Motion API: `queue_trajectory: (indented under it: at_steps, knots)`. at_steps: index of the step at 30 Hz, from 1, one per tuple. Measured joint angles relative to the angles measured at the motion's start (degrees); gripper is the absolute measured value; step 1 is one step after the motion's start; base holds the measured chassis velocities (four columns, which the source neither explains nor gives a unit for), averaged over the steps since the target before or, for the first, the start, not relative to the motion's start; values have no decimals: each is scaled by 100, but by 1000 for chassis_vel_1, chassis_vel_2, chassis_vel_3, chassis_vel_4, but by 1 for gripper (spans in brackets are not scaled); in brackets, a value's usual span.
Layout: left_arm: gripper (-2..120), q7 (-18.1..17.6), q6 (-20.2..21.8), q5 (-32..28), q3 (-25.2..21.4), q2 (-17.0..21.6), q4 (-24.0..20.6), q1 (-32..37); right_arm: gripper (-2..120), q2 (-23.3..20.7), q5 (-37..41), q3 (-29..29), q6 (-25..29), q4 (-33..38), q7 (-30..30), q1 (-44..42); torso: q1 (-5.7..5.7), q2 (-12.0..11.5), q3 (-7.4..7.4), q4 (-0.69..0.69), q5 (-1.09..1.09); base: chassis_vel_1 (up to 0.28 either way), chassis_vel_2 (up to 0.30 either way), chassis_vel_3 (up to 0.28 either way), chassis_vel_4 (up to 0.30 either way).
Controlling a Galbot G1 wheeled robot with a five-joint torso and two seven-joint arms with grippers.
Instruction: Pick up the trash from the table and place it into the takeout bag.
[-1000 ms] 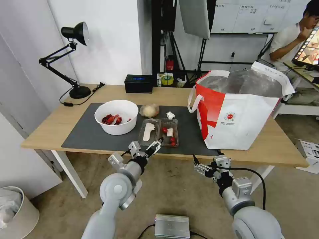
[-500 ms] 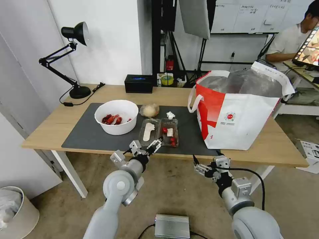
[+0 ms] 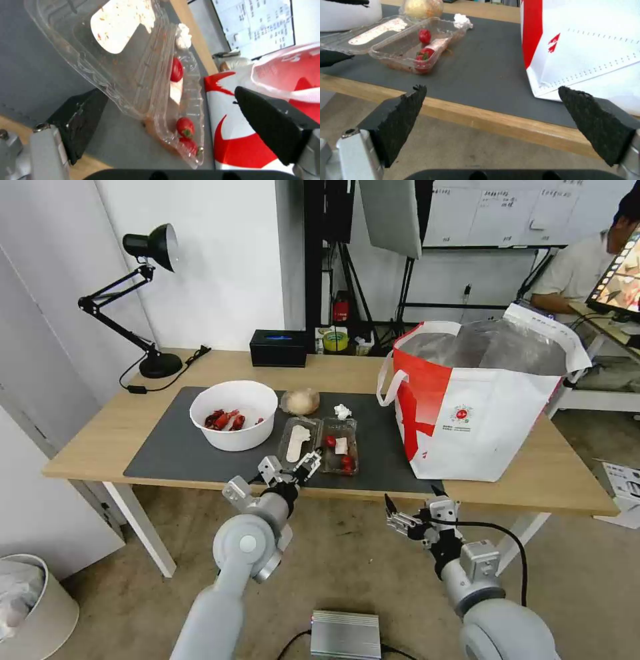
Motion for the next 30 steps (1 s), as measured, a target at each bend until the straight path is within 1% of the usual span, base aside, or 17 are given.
queue_trajectory:
  at_steps: [6,8,12,17,20,25,30]
  knots:
    - [100,21,-142,16,45,-11,-18,-14,100,27,-11,-2,2,-1,-1,-18,0,0,0,0,0,0,0,0,0]
    - [100,87,-196,24,53,-8,-79,-18,100,30,-16,-4,4,-1,-2,-36,0,0,0,0,0,0,0,0,0]
    - [100,228,-205,76,82,11,-169,11,100,31,-25,-7,6,1,-4,-43,0,0,0,0,0,0,0,0,0]
    - [100,316,-223,131,106,4,-228,44,100,34,-35,-19,8,1,-5,-45,0,0,0,0,0,0,0,0,0]
    - [100,446,-240,225,148,7,-265,94,100,35,-44,-31,8,2,-7,-46,0,0,0,0,0,0,0,0,0]
    - [100,555,-243,292,203,-16,-297,136,100,32,-54,-34,8,4,-8,-49,0,0,0,0,0,0,0,0,0]
    - [100,585,-251,343,237,-54,-295,135,100,25,-62,-33,9,14,-9,-66,0,0,0,0,0,0,0,0,0]
